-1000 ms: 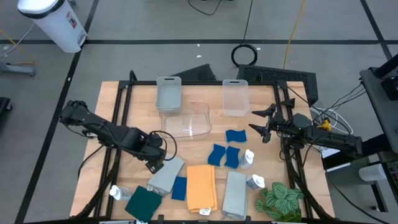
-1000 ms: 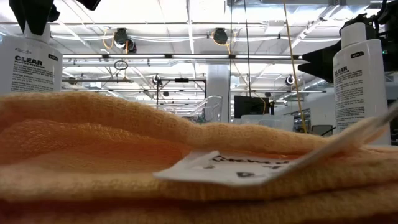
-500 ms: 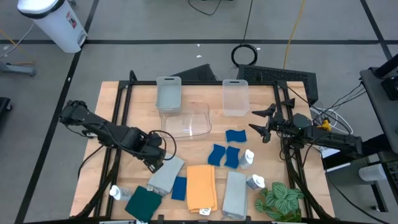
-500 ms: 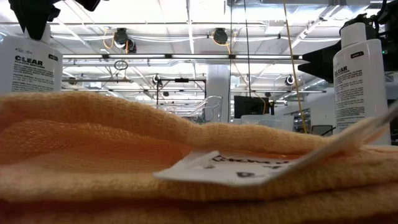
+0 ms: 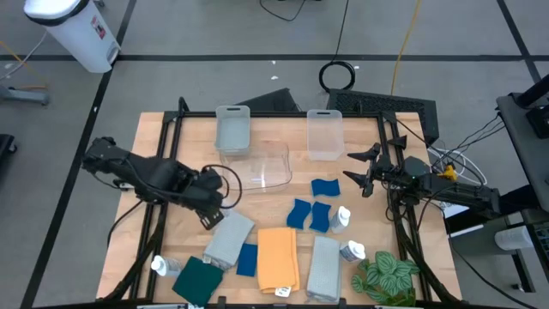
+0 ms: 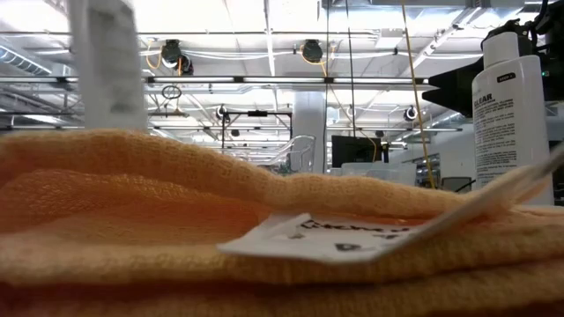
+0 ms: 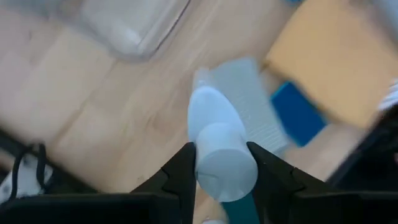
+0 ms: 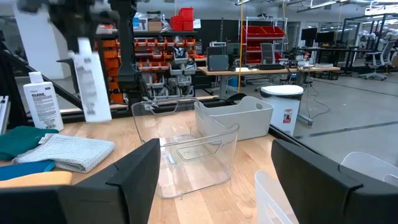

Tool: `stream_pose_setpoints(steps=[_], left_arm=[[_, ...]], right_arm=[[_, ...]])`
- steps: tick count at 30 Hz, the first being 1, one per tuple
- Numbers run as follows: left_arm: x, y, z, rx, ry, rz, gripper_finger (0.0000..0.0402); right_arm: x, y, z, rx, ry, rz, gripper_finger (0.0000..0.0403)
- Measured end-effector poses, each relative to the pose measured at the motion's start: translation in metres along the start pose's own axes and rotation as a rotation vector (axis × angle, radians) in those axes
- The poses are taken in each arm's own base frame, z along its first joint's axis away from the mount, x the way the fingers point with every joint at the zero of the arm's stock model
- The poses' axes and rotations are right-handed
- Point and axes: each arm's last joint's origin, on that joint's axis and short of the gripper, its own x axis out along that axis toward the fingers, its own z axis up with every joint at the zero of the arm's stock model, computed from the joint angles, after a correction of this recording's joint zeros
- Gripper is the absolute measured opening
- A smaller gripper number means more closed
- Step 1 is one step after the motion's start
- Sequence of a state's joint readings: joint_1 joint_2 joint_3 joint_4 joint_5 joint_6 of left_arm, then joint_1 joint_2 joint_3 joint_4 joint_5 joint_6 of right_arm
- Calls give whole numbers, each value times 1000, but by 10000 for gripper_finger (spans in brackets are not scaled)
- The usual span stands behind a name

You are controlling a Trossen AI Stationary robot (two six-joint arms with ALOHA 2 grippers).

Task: Pick & Place Kitchen Items
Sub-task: Put the white plastic restorer bottle into the gray bin

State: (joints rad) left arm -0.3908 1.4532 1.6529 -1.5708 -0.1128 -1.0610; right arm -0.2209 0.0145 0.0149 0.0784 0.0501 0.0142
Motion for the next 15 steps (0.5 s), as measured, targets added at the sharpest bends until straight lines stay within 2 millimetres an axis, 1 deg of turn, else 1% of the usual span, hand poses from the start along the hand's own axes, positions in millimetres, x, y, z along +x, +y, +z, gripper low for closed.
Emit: stream_pose_setpoints(steps=[4, 8, 12, 15], left_arm=[[-28, 3, 10, 44, -123, -56, 117], [-46, 15, 28, 40, -227, -58, 117], [-58, 34, 49, 7, -293, -40, 117], [-60, 53, 67, -45, -321, -5, 117]], right_arm=[[0, 0, 0, 0, 0, 0, 279], [0, 0, 0, 0, 0, 0, 279], [0, 0, 0, 0, 0, 0, 279], [0, 0, 0, 0, 0, 0, 279]])
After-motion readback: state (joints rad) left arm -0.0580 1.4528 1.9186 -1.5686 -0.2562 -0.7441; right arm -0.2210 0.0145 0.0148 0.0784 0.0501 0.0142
